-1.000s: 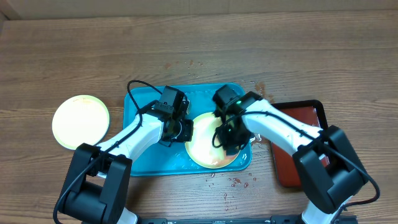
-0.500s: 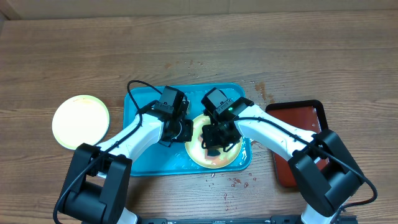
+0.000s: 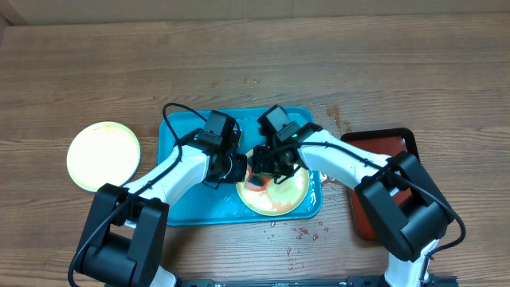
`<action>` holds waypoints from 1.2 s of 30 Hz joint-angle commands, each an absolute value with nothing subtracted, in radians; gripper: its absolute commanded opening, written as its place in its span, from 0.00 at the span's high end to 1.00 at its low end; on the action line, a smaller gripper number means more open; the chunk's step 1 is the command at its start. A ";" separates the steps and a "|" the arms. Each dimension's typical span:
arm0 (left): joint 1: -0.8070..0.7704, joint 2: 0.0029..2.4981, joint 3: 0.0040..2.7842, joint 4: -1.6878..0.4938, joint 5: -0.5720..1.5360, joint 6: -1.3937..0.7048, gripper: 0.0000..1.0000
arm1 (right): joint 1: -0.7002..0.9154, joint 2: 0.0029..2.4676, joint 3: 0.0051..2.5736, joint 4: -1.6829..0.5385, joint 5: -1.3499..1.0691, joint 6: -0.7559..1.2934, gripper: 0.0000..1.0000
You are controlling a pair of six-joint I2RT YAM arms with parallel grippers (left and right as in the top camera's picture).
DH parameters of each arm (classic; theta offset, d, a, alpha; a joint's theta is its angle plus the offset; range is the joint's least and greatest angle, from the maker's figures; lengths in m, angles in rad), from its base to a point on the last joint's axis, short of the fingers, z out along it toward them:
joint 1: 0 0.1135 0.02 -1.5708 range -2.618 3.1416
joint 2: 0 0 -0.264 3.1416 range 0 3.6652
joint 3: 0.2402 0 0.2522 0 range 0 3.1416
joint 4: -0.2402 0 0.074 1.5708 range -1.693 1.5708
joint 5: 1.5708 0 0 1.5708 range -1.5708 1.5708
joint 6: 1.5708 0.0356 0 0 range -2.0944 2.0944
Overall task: Clean dirty plates on tray and stack at the side
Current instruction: 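Scrub the yellow plate with the sponge while the left gripper holds it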
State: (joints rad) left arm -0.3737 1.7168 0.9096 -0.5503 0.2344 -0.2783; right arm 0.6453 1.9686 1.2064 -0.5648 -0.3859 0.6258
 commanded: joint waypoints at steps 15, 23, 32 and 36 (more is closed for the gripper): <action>-0.380 1.739 0.898 -0.574 0.202 -0.278 0.96 | 0.393 2.001 1.256 -0.836 -0.186 0.621 0.96; -0.380 1.739 0.898 -0.563 0.201 -0.286 0.96 | 0.402 1.996 1.305 -1.013 -0.126 0.470 0.96; -0.380 1.739 0.898 -0.540 0.200 -0.304 0.96 | 0.495 1.842 1.378 -0.990 -0.189 0.298 0.96; -0.380 1.739 0.898 -0.538 0.200 -0.303 0.96 | 0.496 1.776 1.422 -1.020 -0.186 0.299 0.96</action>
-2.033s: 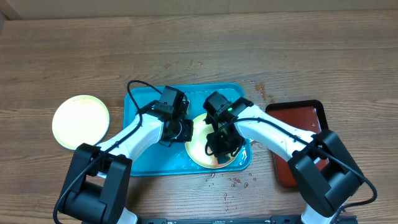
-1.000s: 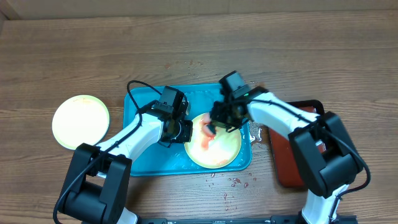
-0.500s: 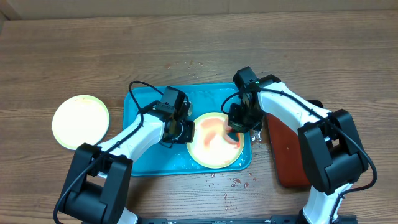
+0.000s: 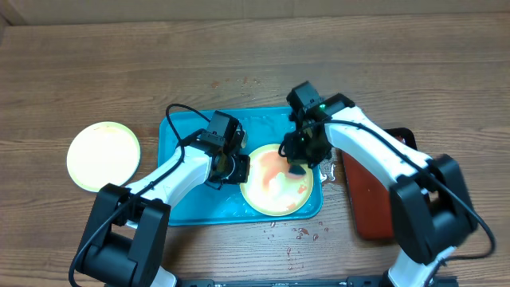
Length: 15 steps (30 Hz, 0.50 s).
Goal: Clean dirty plates on tray and stack at the side
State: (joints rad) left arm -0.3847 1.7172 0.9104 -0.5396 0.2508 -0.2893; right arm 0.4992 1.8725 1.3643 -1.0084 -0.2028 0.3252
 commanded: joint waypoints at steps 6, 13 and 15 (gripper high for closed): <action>-0.380 1.739 0.899 -0.537 0.200 -0.310 0.96 | 0.455 1.663 1.502 -1.229 0.022 0.437 0.96; -0.379 1.739 0.899 -0.534 0.237 -0.269 0.96 | 0.280 1.631 1.482 -1.483 0.192 0.579 0.96; -0.379 1.739 0.899 -0.535 0.237 -0.269 0.96 | 0.247 1.631 1.469 -1.483 0.191 0.581 0.96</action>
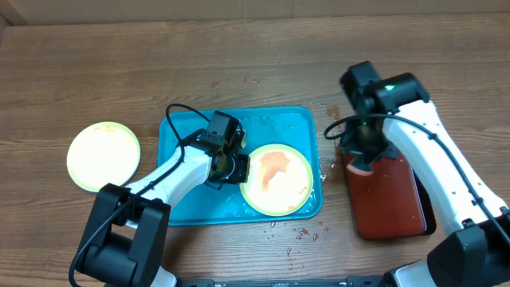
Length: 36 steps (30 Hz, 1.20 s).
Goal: Clean dirty plates on tray and stack at the side
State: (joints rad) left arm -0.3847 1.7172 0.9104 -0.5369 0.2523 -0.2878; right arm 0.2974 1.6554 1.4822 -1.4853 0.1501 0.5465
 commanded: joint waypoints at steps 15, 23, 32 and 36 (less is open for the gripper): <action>-0.385 1.708 0.977 -0.635 0.088 -0.374 0.95 | 0.037 1.631 1.084 -1.258 0.175 0.576 0.96; -0.389 1.644 1.114 -0.788 -0.065 -0.382 0.96 | 0.037 1.631 1.035 -1.184 0.091 0.576 0.96; -0.448 1.600 1.281 -0.977 -0.359 -0.371 0.95 | 0.037 1.631 1.035 -1.140 0.092 0.576 0.95; -0.501 1.600 1.351 -1.036 -0.482 -0.372 0.96 | 0.037 1.631 1.035 -1.126 0.092 0.577 0.92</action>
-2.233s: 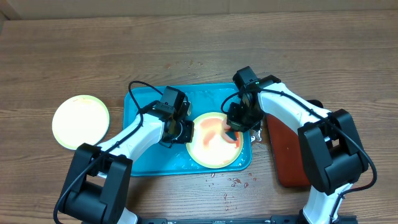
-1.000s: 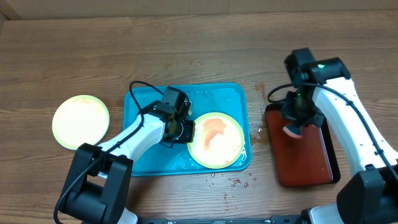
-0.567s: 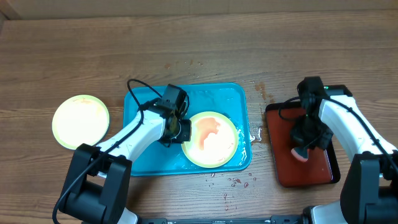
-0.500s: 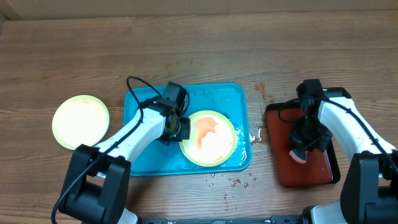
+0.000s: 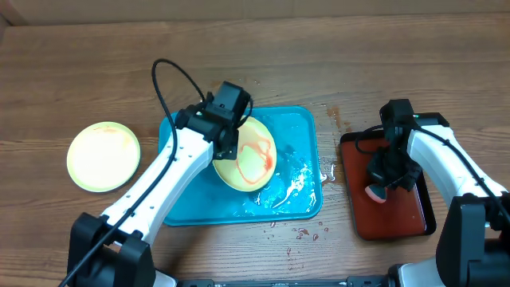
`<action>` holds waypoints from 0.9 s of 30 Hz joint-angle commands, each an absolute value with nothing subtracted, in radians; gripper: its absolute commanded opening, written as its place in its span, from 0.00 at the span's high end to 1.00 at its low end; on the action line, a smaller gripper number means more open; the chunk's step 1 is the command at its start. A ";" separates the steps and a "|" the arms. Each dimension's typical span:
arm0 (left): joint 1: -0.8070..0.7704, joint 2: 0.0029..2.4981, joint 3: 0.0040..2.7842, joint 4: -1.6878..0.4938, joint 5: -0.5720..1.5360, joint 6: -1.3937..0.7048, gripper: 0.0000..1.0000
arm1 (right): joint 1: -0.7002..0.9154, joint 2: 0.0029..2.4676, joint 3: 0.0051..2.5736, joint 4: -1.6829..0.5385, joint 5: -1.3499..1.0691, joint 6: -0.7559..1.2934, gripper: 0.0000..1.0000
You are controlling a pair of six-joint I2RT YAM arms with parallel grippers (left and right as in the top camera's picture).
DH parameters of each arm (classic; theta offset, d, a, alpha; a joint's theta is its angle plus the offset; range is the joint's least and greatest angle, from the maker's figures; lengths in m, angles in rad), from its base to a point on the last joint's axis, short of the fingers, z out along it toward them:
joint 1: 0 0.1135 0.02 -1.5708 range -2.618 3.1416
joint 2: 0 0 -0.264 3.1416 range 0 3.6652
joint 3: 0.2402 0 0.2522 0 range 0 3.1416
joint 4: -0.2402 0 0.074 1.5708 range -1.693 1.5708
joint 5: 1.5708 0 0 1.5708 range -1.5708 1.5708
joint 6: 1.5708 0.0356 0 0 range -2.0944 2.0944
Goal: Clean dirty plates on tray and stack at the side
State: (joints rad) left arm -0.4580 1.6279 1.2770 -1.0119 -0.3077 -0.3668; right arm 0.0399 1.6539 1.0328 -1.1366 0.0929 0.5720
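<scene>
My left gripper (image 5: 229, 142) is shut on the rim of a yellow-green plate (image 5: 249, 158) smeared with orange-red sauce. It holds the plate lifted and tilted over the blue tray (image 5: 291, 195). A clean yellow-green plate (image 5: 103, 155) lies flat on the table at the far left. My right gripper (image 5: 381, 185) is down over the dark red tray (image 5: 398, 215) at the right, with a pink sponge (image 5: 374, 194) at its fingertips.
Water and foam lie on the blue tray's floor. Red sauce spots dot the wooden table (image 5: 80, 64) in front of the tray, and a few lie behind it. The left arm's black cable loops above the tray's back left corner.
My left gripper has raised the dirty plate from flat on the blue tray to tilted on edge and moved it left. My right gripper went from the red tray's back edge down to its middle.
First both grippers were at the dirty plate on the blue tray, the right one pressing the sponge on it. Then the right gripper was at the plate's right edge, then over the red tray. The left kept its hold on the rim and now holds the plate tilted up.
</scene>
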 commanded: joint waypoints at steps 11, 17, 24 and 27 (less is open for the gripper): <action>-0.638 1.600 1.503 -1.145 -0.773 -0.401 0.95 | 0.037 1.631 1.035 -1.104 0.092 0.576 0.96; -0.703 1.600 1.541 -1.206 -0.966 -0.405 0.96 | 0.037 1.631 1.035 -1.099 0.092 0.576 0.96; -0.781 1.600 1.542 -1.273 -1.159 -0.396 0.96 | 0.037 1.631 1.035 -1.087 0.092 0.576 0.96; -0.801 1.600 1.542 -1.290 -1.196 -0.389 0.96 | 0.037 1.631 1.035 -1.081 0.092 0.576 0.96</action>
State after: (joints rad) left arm -0.7788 1.6272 1.5127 -1.2778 -1.0744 -0.3756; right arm 0.0399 1.6539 1.0328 -1.0897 0.0925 0.5728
